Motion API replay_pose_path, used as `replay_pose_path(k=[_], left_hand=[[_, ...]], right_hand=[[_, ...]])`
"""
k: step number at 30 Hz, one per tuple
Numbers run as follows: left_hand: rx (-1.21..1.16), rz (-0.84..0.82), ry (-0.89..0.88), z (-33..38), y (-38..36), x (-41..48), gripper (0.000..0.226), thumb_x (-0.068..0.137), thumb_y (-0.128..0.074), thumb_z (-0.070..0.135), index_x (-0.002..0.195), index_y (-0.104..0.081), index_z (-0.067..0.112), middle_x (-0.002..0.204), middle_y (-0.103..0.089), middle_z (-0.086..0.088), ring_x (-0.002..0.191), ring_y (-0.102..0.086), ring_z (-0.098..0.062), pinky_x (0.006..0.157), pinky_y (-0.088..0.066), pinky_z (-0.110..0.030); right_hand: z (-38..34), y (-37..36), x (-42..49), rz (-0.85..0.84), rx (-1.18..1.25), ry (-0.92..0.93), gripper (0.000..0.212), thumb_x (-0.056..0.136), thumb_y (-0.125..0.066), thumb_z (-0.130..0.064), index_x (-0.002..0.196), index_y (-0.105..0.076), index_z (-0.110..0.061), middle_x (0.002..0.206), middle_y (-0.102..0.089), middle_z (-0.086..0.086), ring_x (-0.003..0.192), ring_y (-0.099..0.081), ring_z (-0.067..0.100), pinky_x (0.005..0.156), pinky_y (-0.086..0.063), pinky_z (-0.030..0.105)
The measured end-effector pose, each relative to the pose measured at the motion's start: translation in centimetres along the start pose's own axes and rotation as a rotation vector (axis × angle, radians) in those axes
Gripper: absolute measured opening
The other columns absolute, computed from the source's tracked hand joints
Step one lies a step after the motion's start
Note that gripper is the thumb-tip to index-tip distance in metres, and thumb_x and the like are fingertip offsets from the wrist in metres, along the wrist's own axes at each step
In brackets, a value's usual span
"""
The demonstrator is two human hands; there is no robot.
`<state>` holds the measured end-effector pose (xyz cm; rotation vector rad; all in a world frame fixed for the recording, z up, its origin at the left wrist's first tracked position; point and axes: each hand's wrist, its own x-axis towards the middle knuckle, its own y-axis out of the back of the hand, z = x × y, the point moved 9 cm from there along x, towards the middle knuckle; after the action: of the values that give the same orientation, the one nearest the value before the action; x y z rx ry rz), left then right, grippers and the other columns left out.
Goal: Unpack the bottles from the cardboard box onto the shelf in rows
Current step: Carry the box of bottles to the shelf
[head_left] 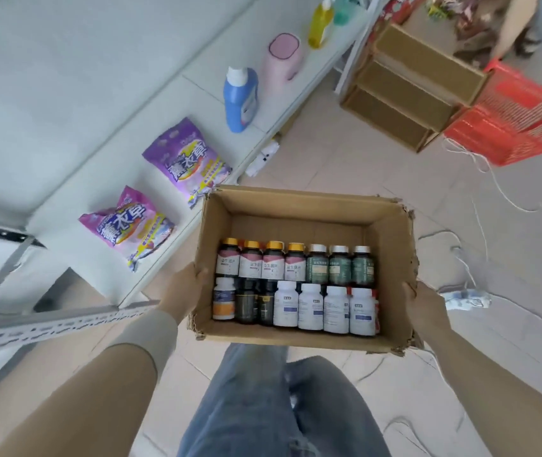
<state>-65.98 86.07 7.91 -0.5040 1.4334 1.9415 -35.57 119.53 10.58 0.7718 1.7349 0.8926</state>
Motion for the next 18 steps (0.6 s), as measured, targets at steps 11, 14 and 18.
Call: replay_pose_path(k=[11,14,18], left_hand=[[0.243,-0.019,-0.226,22.9,0.6,11.5,0.036,0.101,-0.036,0.024,0.113,-0.053,-0.006,0.113,-0.059,-0.029,0.110,-0.053,-0.042,0.085,-0.037,-0.037],[0.261,-0.023,-0.250,28.4,-0.2,14.4,0.034,0.100,-0.038,0.023,0.110,-0.054,-0.006,0.111,-0.060,-0.031,0.108,-0.054,-0.042,0.084,-0.038,-0.037],[0.307,-0.023,-0.270,36.2,0.2,17.7,0.036,0.100,-0.038,0.024,0.111,-0.054,-0.007,0.112,-0.059,-0.032,0.109,-0.053,-0.044,0.088,-0.038,-0.038]], right_hand=[[5.0,7.1,11.6,0.053,0.145,-0.225,0.039,0.100,-0.034,-0.025,0.102,-0.058,0.006,0.103,-0.065,0.025,0.097,-0.060,0.040,0.085,-0.045,0.040],[5.6,9.7,16.3,0.042,0.144,-0.236,0.039,0.101,-0.033,-0.025,0.103,-0.058,0.006,0.103,-0.065,0.022,0.096,-0.062,0.037,0.085,-0.046,0.037],[6.2,13.8,22.2,0.054,0.147,-0.254,0.043,0.101,-0.032,-0.029,0.103,-0.058,0.005,0.104,-0.065,0.024,0.095,-0.061,0.038,0.083,-0.046,0.038]])
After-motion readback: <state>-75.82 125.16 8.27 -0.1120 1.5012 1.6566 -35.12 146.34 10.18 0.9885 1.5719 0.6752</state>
